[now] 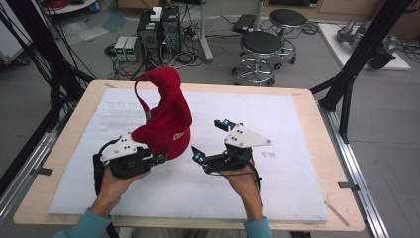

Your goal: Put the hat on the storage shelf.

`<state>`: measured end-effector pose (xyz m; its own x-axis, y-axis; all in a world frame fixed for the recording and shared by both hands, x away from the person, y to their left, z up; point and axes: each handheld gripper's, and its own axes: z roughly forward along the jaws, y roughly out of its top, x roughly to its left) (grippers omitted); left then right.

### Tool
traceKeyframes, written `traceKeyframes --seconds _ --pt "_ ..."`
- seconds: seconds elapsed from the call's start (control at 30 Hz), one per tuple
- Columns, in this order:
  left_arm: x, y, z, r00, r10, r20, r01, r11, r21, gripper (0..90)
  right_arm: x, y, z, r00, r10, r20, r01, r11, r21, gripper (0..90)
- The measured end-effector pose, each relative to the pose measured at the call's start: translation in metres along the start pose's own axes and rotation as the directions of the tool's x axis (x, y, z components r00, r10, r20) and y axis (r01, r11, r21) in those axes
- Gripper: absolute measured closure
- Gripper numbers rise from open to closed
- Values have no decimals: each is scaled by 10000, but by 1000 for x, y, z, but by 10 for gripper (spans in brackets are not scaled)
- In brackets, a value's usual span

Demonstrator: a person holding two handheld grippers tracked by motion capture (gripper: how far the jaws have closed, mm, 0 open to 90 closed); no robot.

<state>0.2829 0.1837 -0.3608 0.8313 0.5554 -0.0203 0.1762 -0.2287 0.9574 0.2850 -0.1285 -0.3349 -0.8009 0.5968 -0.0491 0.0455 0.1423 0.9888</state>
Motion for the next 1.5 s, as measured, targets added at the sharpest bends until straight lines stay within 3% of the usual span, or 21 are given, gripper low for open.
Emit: traceKeyframes --seconds 0.17,0.37,0.53,0.6,0.7,0.77,0.9,1.0,1.17,1.33,1.5 --pt "15 16 2 9980 321 -551 -318 9995 75 852 -9 -10 -24 9986 98 523 -105 9999 131 5" --pt "33 30 7 9905 500 -1282 -488 9987 128 852 -22 -34 -60 9905 364 1324 -401 9989 255 5" --pt "54 33 14 9735 339 -2260 -290 9993 250 851 -29 -57 -86 9777 631 2003 -716 9968 355 6" --pt "61 31 17 9662 197 -2572 -138 9996 249 851 -30 -67 -93 9725 530 2267 -638 9971 405 6" --pt "70 27 24 9574 235 -2880 -113 9990 441 851 -35 -84 -103 9634 922 2515 -1014 9946 237 6" --pt "74 24 28 9532 262 -3013 -102 9984 547 851 -37 -93 -107 9568 1033 2718 -1111 9937 134 6" --pt "81 20 37 9508 189 -3091 47 9971 757 851 -39 -106 -111 9444 1219 3054 -1248 9921 -101 6" --pt "84 16 43 9458 249 -3237 53 9958 918 851 -40 -112 -113 9398 1277 3170 -1283 9916 -192 6" --pt "89 12 50 9406 145 -3392 174 9957 910 851 -41 -128 -114 9253 1546 3464 -1512 9878 -370 6" --pt "91 8 57 9331 17 -3595 386 9937 1048 851 -40 -135 -114 9224 1513 3554 -1455 9884 -432 6" --pt "88 7 64 9270 169 -3748 325 9916 1250 851 -41 -135 -115 9218 1346 3636 -1154 9905 -742 6"
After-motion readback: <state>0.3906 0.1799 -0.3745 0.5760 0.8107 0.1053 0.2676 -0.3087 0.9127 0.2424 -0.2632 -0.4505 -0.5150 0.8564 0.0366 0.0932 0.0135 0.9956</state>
